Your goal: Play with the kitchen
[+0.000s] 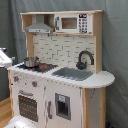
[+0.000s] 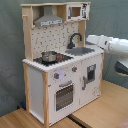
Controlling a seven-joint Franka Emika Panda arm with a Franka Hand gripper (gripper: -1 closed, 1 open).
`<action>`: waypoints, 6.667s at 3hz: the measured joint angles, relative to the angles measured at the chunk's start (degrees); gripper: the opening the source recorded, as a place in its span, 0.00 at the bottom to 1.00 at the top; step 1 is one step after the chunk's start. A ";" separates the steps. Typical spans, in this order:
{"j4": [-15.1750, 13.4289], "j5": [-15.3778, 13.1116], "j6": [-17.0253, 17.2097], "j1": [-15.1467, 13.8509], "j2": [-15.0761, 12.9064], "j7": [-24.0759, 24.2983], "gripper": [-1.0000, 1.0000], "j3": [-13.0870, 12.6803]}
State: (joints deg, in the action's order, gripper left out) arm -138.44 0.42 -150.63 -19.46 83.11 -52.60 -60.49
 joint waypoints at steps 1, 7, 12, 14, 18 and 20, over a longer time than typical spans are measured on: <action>2.56 0.49 0.04 -3.84 -0.74 3.47 1.00 -1.04; 20.56 9.28 10.94 -18.86 -14.31 14.99 1.00 -10.33; 36.33 18.22 24.46 -32.29 -28.22 23.07 1.00 -16.46; 44.23 20.32 29.59 -37.94 -33.29 23.48 1.00 -21.90; 51.63 20.89 37.15 -49.87 -44.14 21.46 1.00 -34.25; 57.51 21.31 39.97 -57.60 -44.59 18.58 1.00 -40.19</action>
State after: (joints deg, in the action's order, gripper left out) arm -80.93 21.73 -110.65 -77.05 38.52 -34.02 -100.67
